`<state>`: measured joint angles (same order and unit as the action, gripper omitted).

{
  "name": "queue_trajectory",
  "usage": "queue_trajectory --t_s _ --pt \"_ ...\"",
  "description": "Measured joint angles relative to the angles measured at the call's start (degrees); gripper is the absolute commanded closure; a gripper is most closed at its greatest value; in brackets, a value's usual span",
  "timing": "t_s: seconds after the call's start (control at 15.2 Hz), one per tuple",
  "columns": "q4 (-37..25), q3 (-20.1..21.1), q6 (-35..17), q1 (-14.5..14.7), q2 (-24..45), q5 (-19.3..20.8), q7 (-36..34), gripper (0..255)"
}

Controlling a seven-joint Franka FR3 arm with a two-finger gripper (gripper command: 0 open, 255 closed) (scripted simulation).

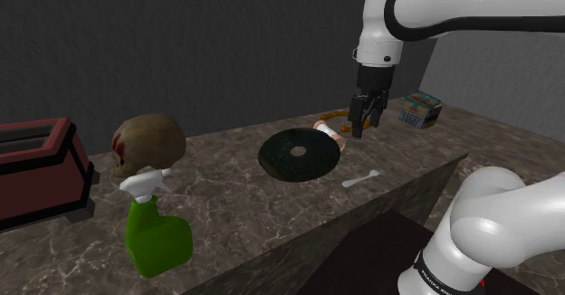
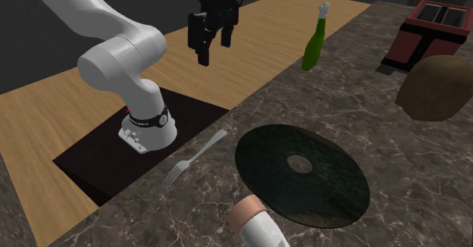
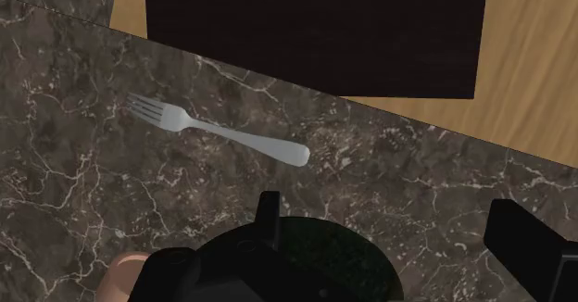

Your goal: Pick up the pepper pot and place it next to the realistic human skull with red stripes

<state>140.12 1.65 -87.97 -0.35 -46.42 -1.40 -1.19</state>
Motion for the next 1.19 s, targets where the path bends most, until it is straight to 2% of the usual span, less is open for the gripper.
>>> queue_trajectory --t_s 0.26,0.79,1.19 --pt "0.1 -0.9 -3.4 -1.2 3.1 1.0 0.1 0" --pt "-1.8 -3.7 -16.6 -5.0 16.7 3.7 -1.2 0" --pt "-6.7 -6.3 -24.1 -7.7 28.0 5.2 -1.7 0"
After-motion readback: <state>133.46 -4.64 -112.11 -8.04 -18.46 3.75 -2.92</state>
